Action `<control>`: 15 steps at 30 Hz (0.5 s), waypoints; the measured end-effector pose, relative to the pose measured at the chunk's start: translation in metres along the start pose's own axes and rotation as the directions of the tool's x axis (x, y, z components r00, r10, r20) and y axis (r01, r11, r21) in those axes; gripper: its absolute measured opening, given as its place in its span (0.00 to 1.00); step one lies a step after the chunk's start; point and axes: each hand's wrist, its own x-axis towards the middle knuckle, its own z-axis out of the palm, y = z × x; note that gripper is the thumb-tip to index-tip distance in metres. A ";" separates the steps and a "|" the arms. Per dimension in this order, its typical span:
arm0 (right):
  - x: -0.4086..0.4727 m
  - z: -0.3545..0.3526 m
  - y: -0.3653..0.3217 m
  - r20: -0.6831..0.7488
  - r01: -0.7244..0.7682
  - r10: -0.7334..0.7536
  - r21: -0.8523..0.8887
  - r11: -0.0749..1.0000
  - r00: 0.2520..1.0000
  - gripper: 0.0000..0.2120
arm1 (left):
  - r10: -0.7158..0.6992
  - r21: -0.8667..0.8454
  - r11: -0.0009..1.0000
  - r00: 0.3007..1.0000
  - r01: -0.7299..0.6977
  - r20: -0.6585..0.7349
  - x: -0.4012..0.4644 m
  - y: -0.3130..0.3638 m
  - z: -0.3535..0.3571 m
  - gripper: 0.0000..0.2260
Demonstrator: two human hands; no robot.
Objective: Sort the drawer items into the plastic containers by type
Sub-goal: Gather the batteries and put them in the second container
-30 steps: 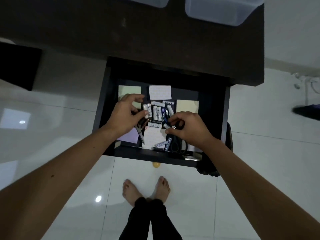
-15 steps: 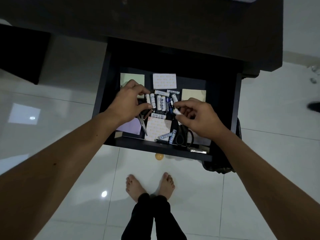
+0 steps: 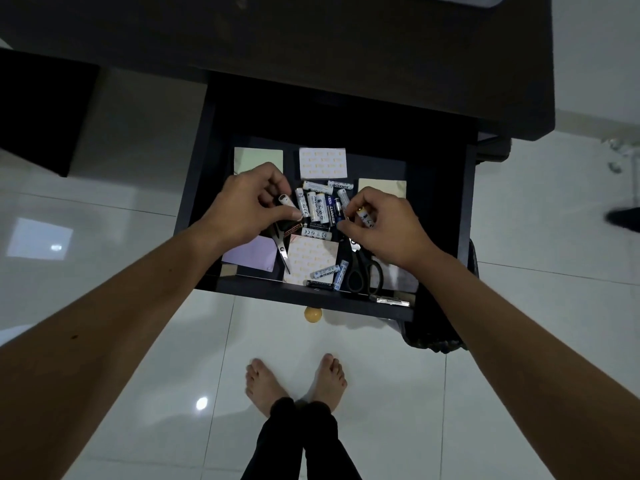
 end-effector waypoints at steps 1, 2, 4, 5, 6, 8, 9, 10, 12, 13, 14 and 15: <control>0.003 0.002 0.000 -0.001 -0.001 0.001 -0.055 0.998 1.000 0.11 | 0.005 -0.025 1.000 1.000 -0.005 -0.001 0.000 0.001 0.000 0.11; 0.005 0.005 0.000 0.004 -0.003 0.004 -0.111 0.994 1.000 0.13 | 0.010 -0.055 0.998 1.000 -0.010 -0.003 -0.001 0.002 0.000 0.09; 0.007 0.007 0.000 0.012 -0.009 0.011 -0.169 0.986 1.000 0.14 | 0.023 -0.119 0.993 1.000 -0.024 -0.007 0.000 0.003 0.000 0.05; 0.008 0.008 -0.001 0.012 -0.014 0.017 -0.176 0.984 1.000 0.13 | 0.029 -0.149 0.988 1.000 -0.031 -0.011 0.000 0.004 0.000 0.05; 0.008 0.008 -0.001 0.011 -0.019 0.021 -0.185 0.983 1.000 0.12 | 0.031 -0.179 0.983 0.999 -0.033 -0.014 0.000 0.004 0.000 0.04; 0.007 0.008 -0.002 0.013 -0.024 0.027 -0.207 0.978 1.000 0.09 | 0.019 -0.235 0.972 1.000 -0.021 -0.012 0.001 0.005 0.000 0.02; 0.006 0.008 -0.003 0.010 -0.025 0.028 -0.207 0.978 1.000 0.08 | 0.009 -0.251 0.968 1.000 -0.011 -0.009 0.002 0.005 0.000 0.04; 0.005 0.008 -0.003 -0.003 -0.032 0.032 -0.182 0.983 0.999 0.07 | -0.001 -0.261 0.965 1.000 0.000 -0.003 0.003 0.006 0.000 0.05; 0.003 0.006 -0.004 -0.048 -0.046 0.042 -0.087 0.995 0.998 0.07 | -0.018 -0.283 0.959 1.000 0.023 0.019 0.005 0.007 0.000 0.08; 0.001 0.004 -0.004 -0.070 -0.048 0.045 -0.038 0.998 0.997 0.07 | -0.020 -0.313 0.949 0.999 0.032 0.041 0.006 0.008 0.000 0.08; 0.000 0.001 -0.004 -0.086 -0.048 0.049 0.011 0.999 0.995 0.06 | -0.015 -0.350 0.936 0.998 0.038 0.069 0.008 0.009 0.000 0.08; 0.000 -0.002 -0.004 -0.090 -0.045 0.050 0.060 0.997 0.995 0.05 | -0.008 -0.378 0.925 0.995 0.043 0.096 0.009 0.009 0.001 0.07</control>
